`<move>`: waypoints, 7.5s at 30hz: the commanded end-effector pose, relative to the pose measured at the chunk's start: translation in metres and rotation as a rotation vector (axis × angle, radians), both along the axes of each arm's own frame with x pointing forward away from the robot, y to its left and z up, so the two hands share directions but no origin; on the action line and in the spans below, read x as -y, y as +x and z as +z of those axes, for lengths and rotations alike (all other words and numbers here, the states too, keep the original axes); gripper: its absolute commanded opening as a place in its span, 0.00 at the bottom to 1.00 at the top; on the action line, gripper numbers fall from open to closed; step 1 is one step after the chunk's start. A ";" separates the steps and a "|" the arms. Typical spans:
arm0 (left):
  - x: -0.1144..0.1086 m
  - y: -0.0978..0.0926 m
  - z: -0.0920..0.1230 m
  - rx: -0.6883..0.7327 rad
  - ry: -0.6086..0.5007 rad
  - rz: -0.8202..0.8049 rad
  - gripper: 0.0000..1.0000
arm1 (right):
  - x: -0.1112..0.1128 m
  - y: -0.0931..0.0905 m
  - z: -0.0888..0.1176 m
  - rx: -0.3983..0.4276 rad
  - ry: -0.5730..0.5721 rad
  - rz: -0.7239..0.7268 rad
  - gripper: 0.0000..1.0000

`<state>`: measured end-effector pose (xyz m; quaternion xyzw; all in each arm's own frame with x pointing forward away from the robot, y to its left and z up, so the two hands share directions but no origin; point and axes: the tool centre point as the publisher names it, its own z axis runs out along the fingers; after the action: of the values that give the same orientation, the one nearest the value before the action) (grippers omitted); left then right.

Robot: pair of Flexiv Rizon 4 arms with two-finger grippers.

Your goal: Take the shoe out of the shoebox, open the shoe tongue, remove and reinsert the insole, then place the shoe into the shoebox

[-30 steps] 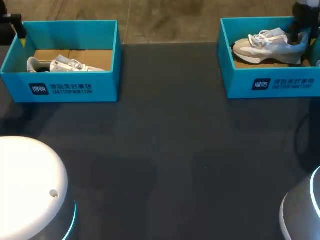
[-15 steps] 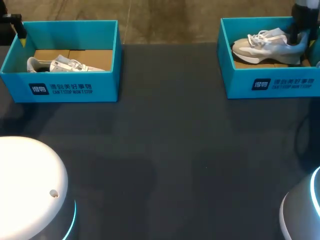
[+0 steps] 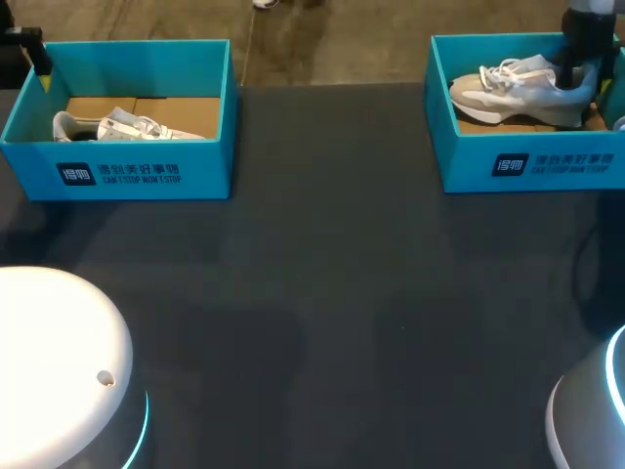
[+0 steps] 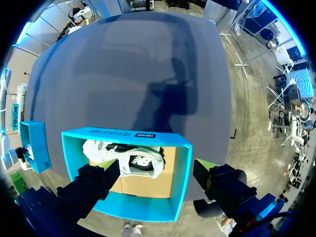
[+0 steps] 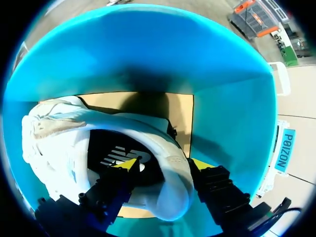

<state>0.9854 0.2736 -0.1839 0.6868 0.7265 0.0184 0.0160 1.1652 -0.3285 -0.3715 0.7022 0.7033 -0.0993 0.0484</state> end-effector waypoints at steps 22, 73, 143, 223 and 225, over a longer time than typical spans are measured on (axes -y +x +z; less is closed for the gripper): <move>0.000 -0.001 0.000 0.002 0.002 0.000 1.00 | -0.002 0.008 0.000 -0.082 0.013 -0.075 0.00; 0.000 -0.001 0.000 0.002 0.002 0.000 1.00 | -0.069 -0.158 0.242 0.227 -0.131 -0.153 0.00; 0.000 -0.001 0.000 0.002 0.002 0.000 1.00 | -0.241 -0.378 0.175 0.174 -0.153 -0.199 0.00; 0.000 -0.001 0.000 0.002 0.002 0.000 1.00 | -0.424 -0.496 0.008 0.120 -0.122 -0.166 0.00; 0.000 -0.001 0.000 0.002 0.002 0.000 1.00 | -0.425 -0.497 0.007 0.121 -0.125 -0.167 0.00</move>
<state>0.9853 0.2736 -0.1839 0.6868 0.7265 0.0184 0.0160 0.6739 0.0858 -0.3606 0.7516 0.6413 -0.1028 0.1149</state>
